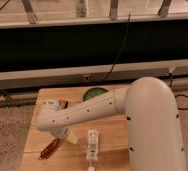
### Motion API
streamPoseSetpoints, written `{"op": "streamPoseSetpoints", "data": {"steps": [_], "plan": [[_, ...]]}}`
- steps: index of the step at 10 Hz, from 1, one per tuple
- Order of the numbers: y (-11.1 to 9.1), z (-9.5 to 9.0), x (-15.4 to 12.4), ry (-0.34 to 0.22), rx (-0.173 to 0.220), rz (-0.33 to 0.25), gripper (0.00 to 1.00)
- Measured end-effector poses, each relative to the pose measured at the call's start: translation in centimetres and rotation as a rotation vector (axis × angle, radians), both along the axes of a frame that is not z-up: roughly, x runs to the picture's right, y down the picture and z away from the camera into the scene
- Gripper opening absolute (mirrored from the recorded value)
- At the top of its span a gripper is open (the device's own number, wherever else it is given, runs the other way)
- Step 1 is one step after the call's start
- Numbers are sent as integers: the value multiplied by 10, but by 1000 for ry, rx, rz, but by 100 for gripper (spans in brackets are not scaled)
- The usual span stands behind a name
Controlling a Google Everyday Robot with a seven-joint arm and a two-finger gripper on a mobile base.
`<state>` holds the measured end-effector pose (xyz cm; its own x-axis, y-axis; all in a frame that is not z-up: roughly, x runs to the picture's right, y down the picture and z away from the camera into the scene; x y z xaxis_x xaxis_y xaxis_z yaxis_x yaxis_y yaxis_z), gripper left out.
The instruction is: Drag the pepper across the table
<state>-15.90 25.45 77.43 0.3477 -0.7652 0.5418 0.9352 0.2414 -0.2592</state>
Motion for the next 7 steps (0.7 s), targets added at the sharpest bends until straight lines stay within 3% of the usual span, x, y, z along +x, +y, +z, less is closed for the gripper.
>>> {"op": "streamPoseSetpoints", "data": {"steps": [7], "plan": [[14,8,-14,-46,-13,-59,80]]}}
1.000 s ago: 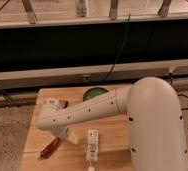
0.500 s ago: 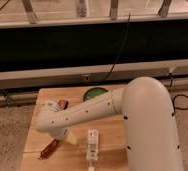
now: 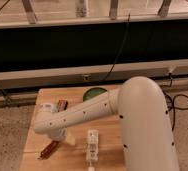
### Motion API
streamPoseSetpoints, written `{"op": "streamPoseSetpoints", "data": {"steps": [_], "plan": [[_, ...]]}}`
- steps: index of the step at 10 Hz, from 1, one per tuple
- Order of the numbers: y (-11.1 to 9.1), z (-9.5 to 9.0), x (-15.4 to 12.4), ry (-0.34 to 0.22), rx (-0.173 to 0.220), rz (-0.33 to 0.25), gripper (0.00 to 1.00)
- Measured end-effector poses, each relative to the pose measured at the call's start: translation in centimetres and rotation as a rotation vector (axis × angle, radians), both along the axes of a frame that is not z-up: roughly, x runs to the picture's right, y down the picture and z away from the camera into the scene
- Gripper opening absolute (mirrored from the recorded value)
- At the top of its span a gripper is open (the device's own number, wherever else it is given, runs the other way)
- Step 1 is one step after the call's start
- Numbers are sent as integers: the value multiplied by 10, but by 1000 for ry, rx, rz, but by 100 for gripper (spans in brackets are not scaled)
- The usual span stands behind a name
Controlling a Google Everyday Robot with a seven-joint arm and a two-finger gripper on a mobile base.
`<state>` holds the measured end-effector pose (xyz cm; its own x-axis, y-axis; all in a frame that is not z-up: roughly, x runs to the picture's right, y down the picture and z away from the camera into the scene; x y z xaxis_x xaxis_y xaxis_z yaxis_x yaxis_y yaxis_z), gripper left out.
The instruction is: Drag the pepper across the table
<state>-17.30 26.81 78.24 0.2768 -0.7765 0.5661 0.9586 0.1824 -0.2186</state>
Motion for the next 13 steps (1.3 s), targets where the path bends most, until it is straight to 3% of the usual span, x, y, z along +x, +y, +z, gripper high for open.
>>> {"op": "streamPoseSetpoints", "data": {"steps": [13], "plan": [[16,2,-23,-42,-7,-95,77]]}}
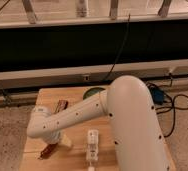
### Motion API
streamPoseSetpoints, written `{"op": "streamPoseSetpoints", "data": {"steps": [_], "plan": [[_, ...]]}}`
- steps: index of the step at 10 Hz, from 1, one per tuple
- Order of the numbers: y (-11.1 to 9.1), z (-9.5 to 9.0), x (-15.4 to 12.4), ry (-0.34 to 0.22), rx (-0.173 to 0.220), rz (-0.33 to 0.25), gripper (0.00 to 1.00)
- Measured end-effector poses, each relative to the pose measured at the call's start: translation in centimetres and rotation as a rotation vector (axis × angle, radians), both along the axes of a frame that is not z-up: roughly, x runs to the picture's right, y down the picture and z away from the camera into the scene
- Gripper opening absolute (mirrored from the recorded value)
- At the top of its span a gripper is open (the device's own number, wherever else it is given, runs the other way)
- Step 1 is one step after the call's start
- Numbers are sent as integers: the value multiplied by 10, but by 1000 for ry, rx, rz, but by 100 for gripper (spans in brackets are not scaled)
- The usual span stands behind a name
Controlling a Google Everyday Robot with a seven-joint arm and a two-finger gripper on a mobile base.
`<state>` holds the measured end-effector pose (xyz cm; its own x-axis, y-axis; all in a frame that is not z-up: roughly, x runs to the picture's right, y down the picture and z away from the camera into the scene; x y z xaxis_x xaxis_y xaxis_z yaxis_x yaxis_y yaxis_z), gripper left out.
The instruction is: Drag the pepper across the table
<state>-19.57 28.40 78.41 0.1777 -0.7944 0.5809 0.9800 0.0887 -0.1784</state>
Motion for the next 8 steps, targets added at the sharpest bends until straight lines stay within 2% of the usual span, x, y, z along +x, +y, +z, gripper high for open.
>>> {"op": "streamPoseSetpoints", "data": {"steps": [1,2,4,7,8], "plan": [[1,0,-1,-2,0,-5,77],[2,-1,-2,-4,0,-14,73],[3,0,-5,-10,0,-21,55],[2,-3,-8,-14,0,-23,37],[1,-4,-8,-13,-1,-22,25]]}}
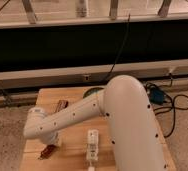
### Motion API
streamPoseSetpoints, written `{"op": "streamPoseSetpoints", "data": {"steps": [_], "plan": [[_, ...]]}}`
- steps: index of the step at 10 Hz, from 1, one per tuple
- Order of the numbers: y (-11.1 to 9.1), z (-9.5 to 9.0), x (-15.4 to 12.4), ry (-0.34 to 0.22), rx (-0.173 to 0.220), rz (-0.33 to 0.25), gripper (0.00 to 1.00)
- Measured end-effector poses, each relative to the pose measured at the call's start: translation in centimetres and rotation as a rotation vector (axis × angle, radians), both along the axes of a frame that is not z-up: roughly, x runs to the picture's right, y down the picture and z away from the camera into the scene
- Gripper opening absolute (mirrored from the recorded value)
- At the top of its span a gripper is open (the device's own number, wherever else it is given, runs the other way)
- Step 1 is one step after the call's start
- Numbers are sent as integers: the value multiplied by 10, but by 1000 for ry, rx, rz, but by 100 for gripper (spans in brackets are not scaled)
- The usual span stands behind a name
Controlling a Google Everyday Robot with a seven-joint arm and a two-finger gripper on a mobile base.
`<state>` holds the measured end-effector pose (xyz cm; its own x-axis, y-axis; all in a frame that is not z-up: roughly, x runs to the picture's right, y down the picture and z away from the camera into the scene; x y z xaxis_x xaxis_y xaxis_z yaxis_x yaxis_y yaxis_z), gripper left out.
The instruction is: Drag the pepper across the table
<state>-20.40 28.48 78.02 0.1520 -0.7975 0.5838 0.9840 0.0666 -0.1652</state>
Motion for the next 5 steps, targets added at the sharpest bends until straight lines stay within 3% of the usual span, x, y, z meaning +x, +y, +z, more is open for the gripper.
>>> {"op": "streamPoseSetpoints", "data": {"steps": [3,5], "plan": [[0,0,4,5,-3,-5,1],[-6,9,6,-2,1,-4,1]]}}
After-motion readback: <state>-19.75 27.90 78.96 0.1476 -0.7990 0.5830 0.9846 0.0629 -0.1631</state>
